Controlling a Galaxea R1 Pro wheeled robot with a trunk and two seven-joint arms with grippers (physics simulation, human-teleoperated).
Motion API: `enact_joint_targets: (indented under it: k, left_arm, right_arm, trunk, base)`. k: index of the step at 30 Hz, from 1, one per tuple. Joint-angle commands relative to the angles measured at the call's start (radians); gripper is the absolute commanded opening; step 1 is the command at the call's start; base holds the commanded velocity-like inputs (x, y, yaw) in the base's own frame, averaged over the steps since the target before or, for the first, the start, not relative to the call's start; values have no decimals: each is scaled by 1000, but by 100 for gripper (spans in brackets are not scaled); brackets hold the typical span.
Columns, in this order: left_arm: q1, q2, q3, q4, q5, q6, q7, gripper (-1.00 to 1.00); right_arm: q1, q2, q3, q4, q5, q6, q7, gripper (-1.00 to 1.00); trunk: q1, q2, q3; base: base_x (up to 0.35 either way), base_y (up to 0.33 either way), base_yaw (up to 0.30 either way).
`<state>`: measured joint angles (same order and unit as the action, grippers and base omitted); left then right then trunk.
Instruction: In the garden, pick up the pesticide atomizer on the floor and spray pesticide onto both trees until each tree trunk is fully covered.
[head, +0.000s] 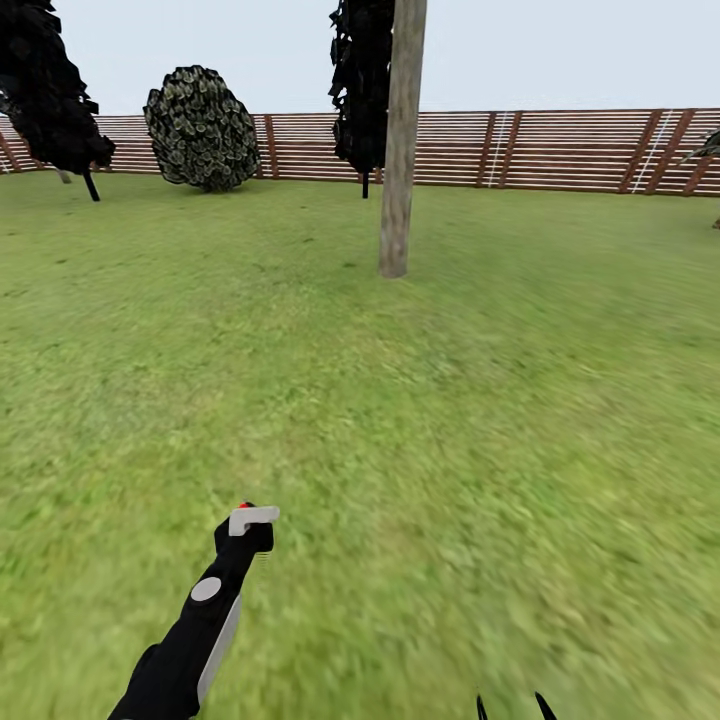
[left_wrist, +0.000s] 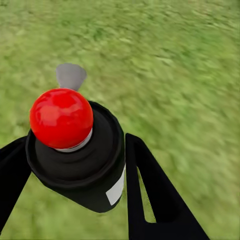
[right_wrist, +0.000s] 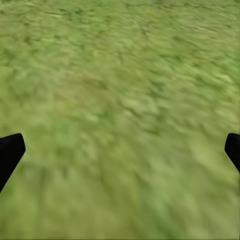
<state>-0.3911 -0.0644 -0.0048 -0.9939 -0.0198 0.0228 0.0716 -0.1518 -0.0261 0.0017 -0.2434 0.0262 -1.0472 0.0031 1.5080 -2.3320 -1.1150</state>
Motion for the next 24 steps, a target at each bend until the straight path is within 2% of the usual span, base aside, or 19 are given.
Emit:
enact_joint_targets:
  k: [1,24]
  left_arm:
    - [0,0,0,0,0,0,0,-100]
    - [0,0,0,1,0,-1,-1,-100]
  right_arm:
    - [0,0,0,1,0,0,0,100]
    - [0,0,0,3,0,0,0,100]
  trunk:
    - [0,0,0]
    - [0,0,0]
  base:
    - [338,0,0]
    - [338,0,0]
